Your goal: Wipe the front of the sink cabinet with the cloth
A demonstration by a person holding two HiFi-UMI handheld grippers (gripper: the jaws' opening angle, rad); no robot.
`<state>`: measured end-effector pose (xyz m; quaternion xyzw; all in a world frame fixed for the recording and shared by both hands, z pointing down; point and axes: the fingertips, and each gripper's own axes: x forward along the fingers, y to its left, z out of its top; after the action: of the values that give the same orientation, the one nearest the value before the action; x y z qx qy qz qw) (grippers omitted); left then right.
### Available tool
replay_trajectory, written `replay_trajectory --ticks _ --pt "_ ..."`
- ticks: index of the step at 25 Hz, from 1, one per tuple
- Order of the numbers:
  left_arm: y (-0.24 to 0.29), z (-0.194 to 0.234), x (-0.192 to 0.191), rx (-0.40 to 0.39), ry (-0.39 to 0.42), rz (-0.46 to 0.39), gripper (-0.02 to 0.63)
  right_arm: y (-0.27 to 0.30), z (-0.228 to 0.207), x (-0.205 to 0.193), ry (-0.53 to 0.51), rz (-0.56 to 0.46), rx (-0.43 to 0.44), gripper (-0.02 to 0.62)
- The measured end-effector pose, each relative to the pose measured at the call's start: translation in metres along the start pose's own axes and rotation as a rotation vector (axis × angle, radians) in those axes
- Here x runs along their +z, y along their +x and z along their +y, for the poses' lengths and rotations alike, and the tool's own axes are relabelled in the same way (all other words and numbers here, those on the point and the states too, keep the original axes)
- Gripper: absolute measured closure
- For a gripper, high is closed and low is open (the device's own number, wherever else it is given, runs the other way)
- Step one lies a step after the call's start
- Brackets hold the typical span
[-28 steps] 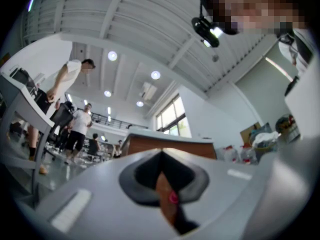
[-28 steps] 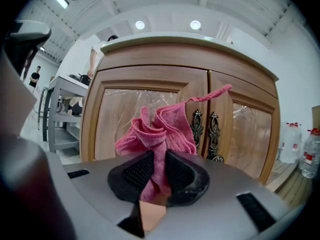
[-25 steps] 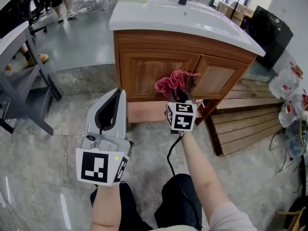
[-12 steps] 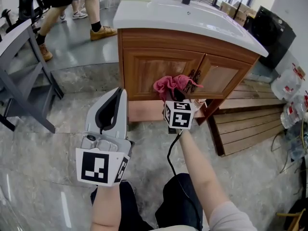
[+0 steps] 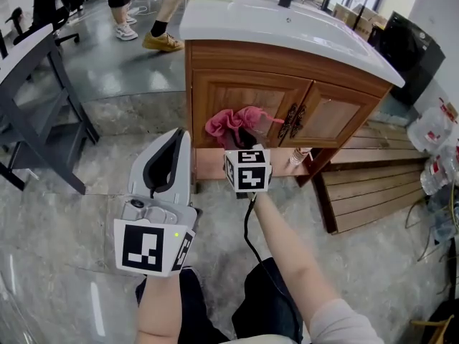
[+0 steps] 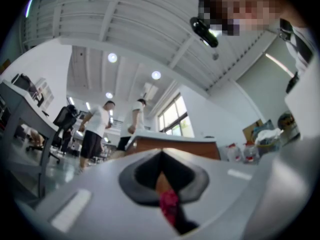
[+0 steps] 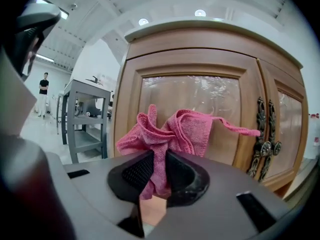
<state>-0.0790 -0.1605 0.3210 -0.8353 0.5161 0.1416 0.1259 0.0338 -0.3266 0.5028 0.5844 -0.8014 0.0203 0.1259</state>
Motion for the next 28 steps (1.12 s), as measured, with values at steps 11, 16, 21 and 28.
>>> replay_trajectory --ticks 11,16,21,28 --pt "-0.003 0.008 -0.002 0.013 -0.002 0.000 0.600 0.008 0.087 0.037 -0.100 -0.060 0.154 0.523" --pt "-0.003 0.010 -0.004 0.015 -0.003 0.003 0.600 0.013 0.092 0.029 -0.149 -0.045 0.139 0.523" --pt "-0.002 0.009 -0.005 0.011 -0.009 -0.001 0.600 0.018 0.095 -0.004 -0.156 0.035 0.145 0.523" --pt "0.000 0.006 -0.003 0.000 -0.014 -0.008 0.600 0.023 0.084 -0.029 -0.118 0.087 0.135 0.523"
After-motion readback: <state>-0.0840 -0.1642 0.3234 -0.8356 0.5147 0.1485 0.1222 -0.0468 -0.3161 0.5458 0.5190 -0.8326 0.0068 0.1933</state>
